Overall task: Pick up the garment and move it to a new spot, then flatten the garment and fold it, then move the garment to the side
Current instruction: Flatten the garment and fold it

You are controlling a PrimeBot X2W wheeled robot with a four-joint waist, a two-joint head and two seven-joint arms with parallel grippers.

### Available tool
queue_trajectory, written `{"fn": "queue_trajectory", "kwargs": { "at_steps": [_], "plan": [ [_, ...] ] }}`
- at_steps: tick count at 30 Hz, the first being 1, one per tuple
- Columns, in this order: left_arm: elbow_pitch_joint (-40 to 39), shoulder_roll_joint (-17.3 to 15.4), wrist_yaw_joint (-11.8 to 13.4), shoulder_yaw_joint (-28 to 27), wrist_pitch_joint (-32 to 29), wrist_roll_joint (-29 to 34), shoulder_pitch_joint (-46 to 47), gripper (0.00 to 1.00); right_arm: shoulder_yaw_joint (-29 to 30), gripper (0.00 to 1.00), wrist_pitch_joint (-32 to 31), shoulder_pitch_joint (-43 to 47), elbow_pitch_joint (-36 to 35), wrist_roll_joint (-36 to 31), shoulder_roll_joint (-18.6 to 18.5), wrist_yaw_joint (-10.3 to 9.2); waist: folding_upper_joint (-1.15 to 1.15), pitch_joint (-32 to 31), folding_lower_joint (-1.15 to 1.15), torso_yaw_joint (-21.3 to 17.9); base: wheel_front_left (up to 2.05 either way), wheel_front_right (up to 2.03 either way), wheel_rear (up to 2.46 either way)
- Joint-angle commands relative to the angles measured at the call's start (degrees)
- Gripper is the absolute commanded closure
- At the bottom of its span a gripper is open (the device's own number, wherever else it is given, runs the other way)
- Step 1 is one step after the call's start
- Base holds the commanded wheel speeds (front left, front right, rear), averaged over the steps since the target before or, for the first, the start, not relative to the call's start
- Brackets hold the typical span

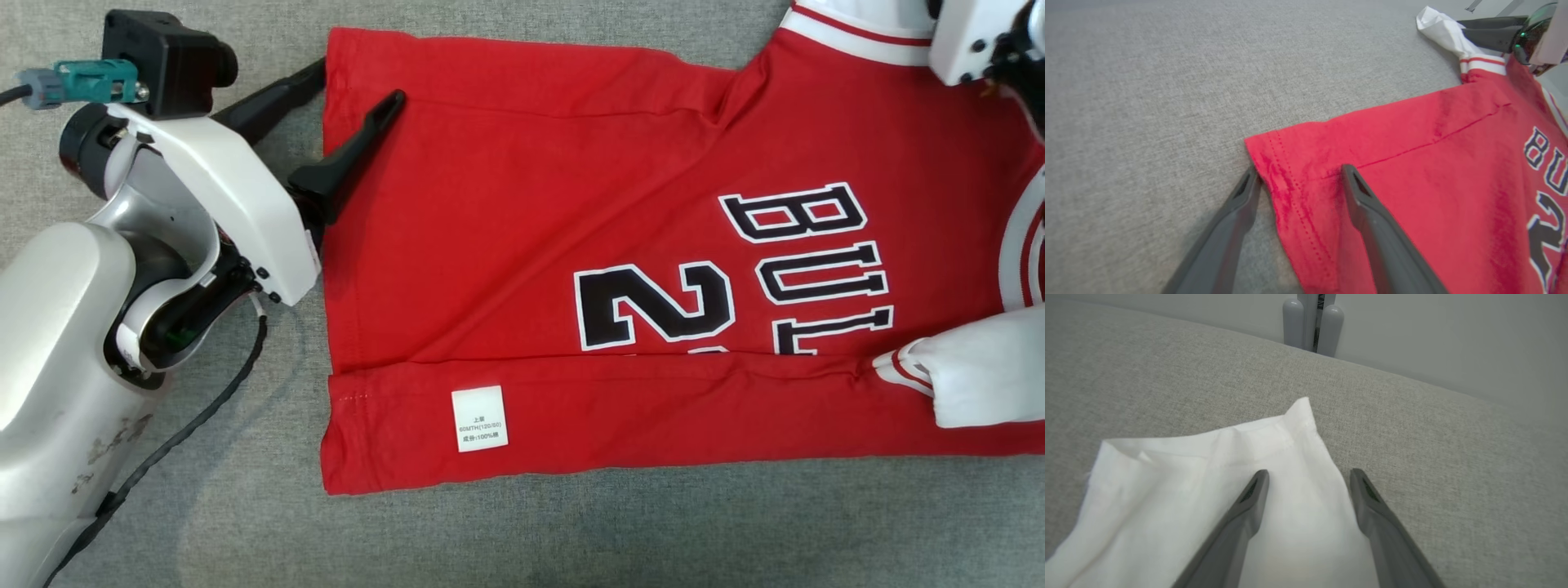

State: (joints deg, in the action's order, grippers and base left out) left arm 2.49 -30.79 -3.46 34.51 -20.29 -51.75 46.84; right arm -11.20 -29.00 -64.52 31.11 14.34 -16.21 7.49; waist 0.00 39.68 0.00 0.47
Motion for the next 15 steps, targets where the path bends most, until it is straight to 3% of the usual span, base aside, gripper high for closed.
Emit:
{"fn": "queue_trajectory", "kwargs": {
  "at_steps": [1, 2, 3, 4, 5, 15],
  "plan": [
    [0.6, 0.3, -0.4, 0.9, -0.8, -0.4, 0.3, 0.04, -1.0, 0.0, 0.9, -0.8, 0.8, 0.6, 0.2, 0.01, 0.0, 0.0, 0.0, -0.1, 0.0, 0.0, 0.0],
    [0.8, 0.4, -0.6, 1.1, -1.3, -0.6, 0.2, 0.65, -1.4, 0.0, 1.5, -1.0, 1.4, 0.9, 0.1, 0.01, 0.0, 0.0, 0.0, -0.2, 0.0, 0.0, 0.0],
    [0.8, 0.4, -0.6, 1.4, -1.6, -0.7, 0.1, 1.0, -2.0, 0.0, 2.1, -1.1, 2.1, 1.3, 0.3, 0.01, 0.0, 0.0, 0.0, -0.2, 0.0, 0.0, 0.0],
    [0.8, 0.2, -0.6, 1.7, -2.1, -0.9, 0.0, 1.0, -2.6, 0.56, 2.9, -1.2, 2.6, 1.6, 0.4, 0.01, 0.0, 0.0, 0.0, -0.3, 0.0, 0.0, 0.0],
    [0.7, 0.1, -0.8, 2.0, -2.5, -1.1, -0.2, 1.0, -3.3, 1.0, 3.9, -1.6, 2.7, 2.0, 0.3, 0.01, 0.0, 0.0, 0.0, -0.3, 0.0, 0.0, 0.0],
    [0.7, -3.7, 2.2, -3.9, 1.7, 0.1, 1.9, 1.0, 0.9, 1.0, 16.0, -4.6, 7.4, 2.3, -1.0, 0.0, 0.0, -2.3, 0.0, -1.2, 0.0, 0.0, 0.0]
  ]
}}
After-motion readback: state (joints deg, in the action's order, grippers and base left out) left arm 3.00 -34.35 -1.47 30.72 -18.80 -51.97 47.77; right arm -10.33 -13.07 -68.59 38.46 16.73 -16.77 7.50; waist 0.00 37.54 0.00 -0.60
